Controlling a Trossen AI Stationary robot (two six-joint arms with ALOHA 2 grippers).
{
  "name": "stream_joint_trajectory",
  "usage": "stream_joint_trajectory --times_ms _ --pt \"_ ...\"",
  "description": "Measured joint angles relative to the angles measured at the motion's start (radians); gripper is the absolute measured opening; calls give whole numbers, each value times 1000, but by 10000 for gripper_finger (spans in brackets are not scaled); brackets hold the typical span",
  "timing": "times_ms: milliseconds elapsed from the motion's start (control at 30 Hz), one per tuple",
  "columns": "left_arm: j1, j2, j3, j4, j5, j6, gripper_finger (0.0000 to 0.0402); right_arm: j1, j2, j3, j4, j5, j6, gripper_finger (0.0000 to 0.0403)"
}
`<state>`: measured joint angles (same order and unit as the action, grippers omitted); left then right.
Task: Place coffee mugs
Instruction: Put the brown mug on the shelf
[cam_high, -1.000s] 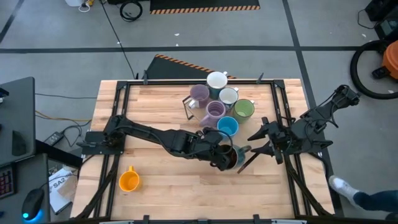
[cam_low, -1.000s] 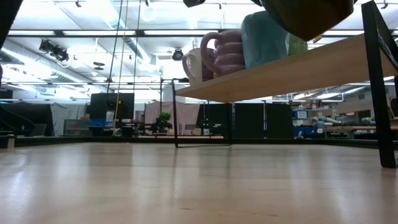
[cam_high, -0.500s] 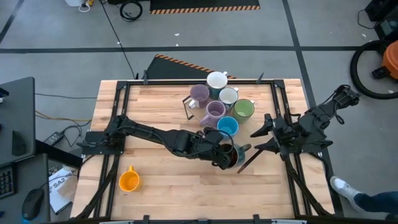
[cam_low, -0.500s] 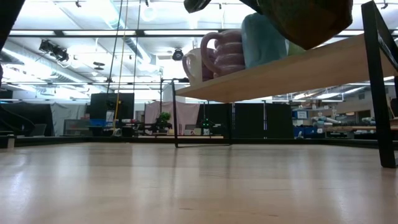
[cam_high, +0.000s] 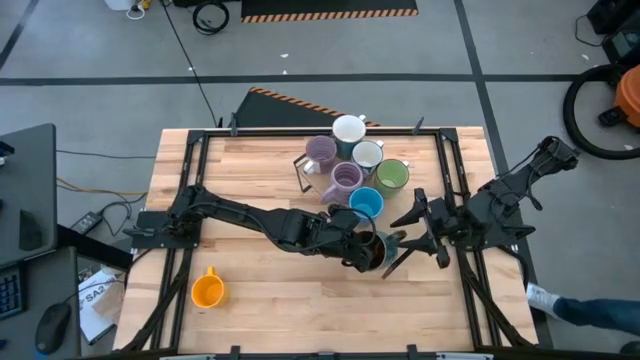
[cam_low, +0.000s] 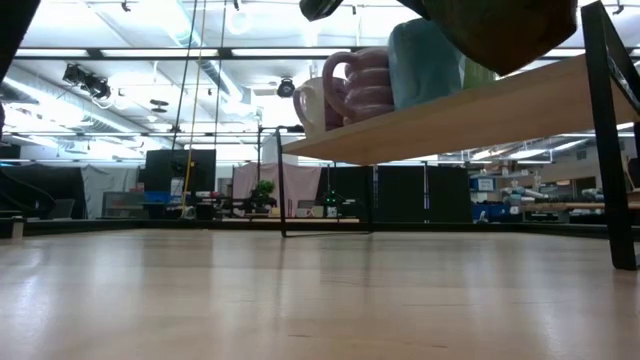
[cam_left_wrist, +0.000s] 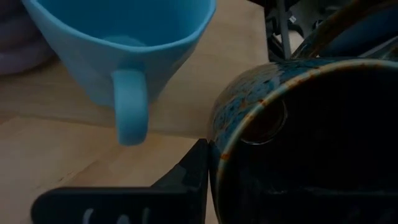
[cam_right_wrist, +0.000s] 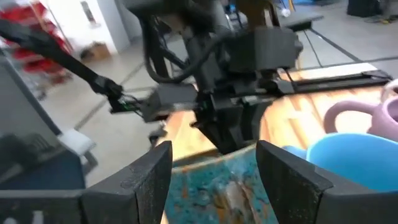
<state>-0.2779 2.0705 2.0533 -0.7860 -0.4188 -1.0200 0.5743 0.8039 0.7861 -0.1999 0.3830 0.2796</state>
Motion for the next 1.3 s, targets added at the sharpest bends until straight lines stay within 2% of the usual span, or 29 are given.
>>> stream_joint_trajectory --times_ms 200,467,900,1100,1300 --pt "0 0 0 16 4 -10 51 -1 56 92 -165 18 -20 238" --pt "0 0 0 9 13 1 52 -7 69 126 -249 25 -12 238" --pt "0 0 9 0 -11 38 52 -7 68 126 -421 92 230 238" --pt "0 -2 9 -9 1 39 52 -7 48 126 -338 -4 231 238" --pt "1 -3 10 -30 1 50 52 -10 49 143 -283 106 145 238"
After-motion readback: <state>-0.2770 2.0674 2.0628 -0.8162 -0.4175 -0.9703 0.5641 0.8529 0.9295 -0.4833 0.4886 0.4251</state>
